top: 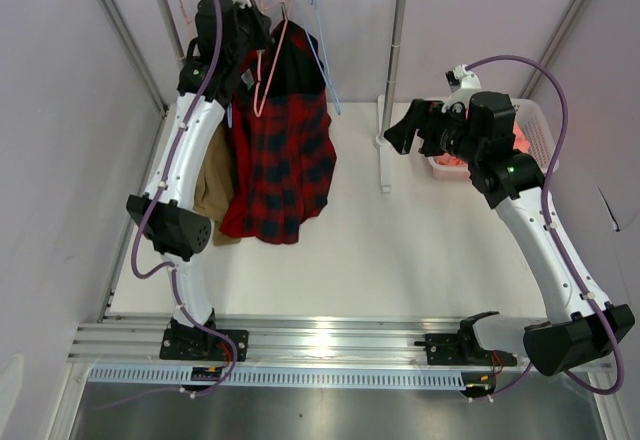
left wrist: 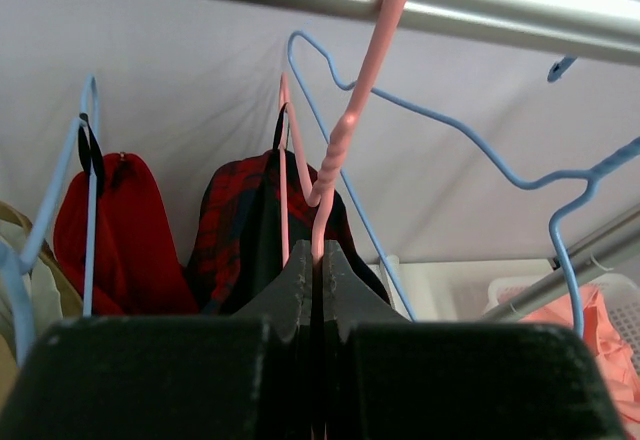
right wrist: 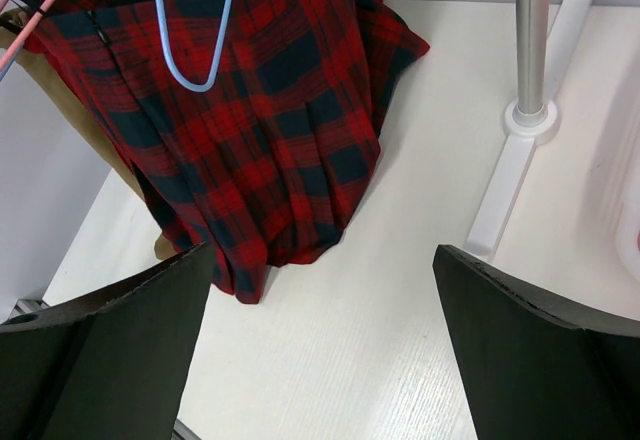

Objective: Place the skirt on the hanger

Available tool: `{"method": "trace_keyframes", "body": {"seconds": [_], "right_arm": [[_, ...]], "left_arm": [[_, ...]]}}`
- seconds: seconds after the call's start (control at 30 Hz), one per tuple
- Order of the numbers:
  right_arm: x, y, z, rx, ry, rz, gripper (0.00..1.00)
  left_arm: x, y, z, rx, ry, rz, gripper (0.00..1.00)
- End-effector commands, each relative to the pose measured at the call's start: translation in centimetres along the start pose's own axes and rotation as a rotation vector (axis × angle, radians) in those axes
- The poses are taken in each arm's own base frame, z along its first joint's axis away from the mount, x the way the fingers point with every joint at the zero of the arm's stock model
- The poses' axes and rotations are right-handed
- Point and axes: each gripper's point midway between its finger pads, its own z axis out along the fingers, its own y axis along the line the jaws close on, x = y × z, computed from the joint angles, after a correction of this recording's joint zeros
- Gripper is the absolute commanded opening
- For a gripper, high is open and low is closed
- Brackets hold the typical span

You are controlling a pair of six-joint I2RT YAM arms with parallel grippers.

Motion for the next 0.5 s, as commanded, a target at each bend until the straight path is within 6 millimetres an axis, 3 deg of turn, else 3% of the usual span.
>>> {"method": "trace_keyframes", "body": {"seconds": [0.0, 0.07, 0.17, 0.27, 0.43, 0.47], "right_arm": [[-1.3, 0.2, -0.9, 0.001, -0.047, -0.021, 1.00], [-1.3, 0.1, -1.0, 0.005, -0.049, -0.020, 0.99], [-1.4, 0.2, -1.1, 0.005, -0.049, -0.020, 0.99], [-1.6, 0.4, -1.4, 0.002, -0.053, -0.015, 0.99], [-1.9, 0.6, -2.1, 0.010, -0.053, 0.000, 0.99], [-2.0, 0.7, -2.3, 0.011, -0.055, 0.002, 0.99]], "left_arm": [[-0.6, -0.2, -0.4, 0.031, -0.022, -0.001, 0.06], [-1.3, -0.4, -1.0, 0.039, -0.041, 0.003, 0.10], [-1.9, -0.5, -1.6, 0.044, -0.047, 0.015, 0.29], [-3.4, -1.0, -3.0, 0.055, -0.070, 0.026, 0.57], [-6.2, -2.1, -6.5, 0.091, -0.105, 0.030, 0.69], [-7.5, -2.9, -8.1, 0.125, -0.125, 0.026, 0.71]]}}
